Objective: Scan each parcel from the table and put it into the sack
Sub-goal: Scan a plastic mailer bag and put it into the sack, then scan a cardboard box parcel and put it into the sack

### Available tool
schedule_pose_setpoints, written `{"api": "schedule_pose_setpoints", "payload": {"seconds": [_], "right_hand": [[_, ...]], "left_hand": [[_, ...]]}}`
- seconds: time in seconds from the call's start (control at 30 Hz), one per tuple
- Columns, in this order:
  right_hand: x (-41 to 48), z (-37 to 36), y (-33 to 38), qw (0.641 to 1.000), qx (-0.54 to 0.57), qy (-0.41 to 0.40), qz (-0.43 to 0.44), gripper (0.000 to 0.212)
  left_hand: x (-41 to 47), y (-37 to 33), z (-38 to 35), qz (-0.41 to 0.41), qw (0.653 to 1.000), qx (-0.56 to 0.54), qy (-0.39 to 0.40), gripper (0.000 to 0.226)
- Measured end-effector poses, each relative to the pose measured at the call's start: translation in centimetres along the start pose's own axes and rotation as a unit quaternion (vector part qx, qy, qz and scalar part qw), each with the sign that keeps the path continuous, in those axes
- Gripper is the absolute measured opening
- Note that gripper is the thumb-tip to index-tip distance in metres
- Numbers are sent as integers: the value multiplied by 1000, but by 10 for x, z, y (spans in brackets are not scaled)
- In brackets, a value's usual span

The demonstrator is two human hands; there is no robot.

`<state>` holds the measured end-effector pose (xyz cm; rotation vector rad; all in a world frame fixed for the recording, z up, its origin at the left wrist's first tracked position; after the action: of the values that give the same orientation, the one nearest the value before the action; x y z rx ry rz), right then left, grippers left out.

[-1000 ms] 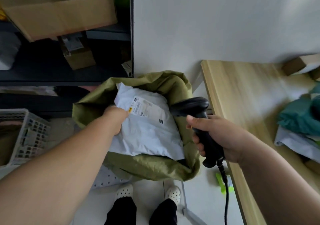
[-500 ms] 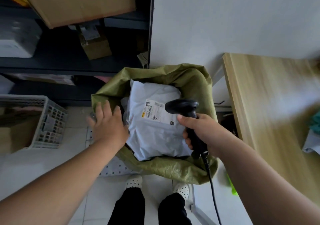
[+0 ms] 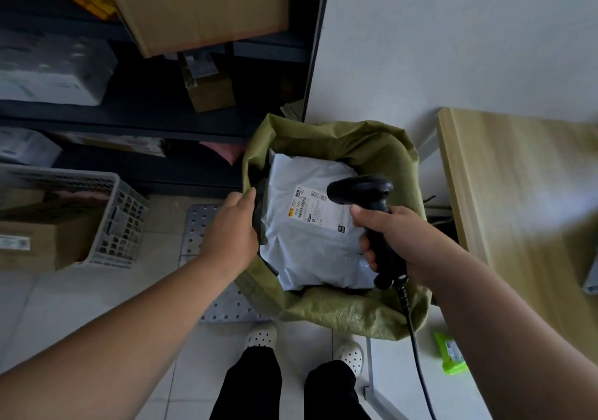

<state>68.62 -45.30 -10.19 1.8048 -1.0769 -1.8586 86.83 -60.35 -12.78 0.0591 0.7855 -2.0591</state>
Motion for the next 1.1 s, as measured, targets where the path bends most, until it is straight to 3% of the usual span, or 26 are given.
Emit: {"api": "schedule_pose_setpoints", "payload": {"seconds": [0.2,0.37,0.43,0.5,0.6,0.77,1.1], "right_hand": [[-19,11,15,999,15,-3,35,32],[-33,26,5,999,24,-9,36,30],[-41,34,1,998,35,-17,40,29],[-52,43,-1,998,44,-24,46,29],[-72,62,-1,996,59,-46,56,29],[-123,105,0,989,80,-94,86,30],[-266,231,-38,947,153,-238,153,26]], "left_hand": [[-21,6,18,-46,998,-23,-36,65],[-16,45,-10,88,988,48,113,73],[-15,44,-3,141,978,98,118,81],[-13,21,13,144,971,176,72,89],[-5,-40,18,53,972,228,34,90],[9,-162,-2,-94,978,175,63,82],[-15,-415,-74,-294,930,186,120,82]]}}
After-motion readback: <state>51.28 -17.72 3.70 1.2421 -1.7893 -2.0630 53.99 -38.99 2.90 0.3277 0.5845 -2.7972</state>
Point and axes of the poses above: each hand's wrist, its own x-axis towards the middle knuckle, its own z-axis out of the back of the hand, y = z × x, the point moved 10 cm from there along x, towards the middle knuckle, and after that the axes turned 12 degrees about y, right-handed, at the moved point
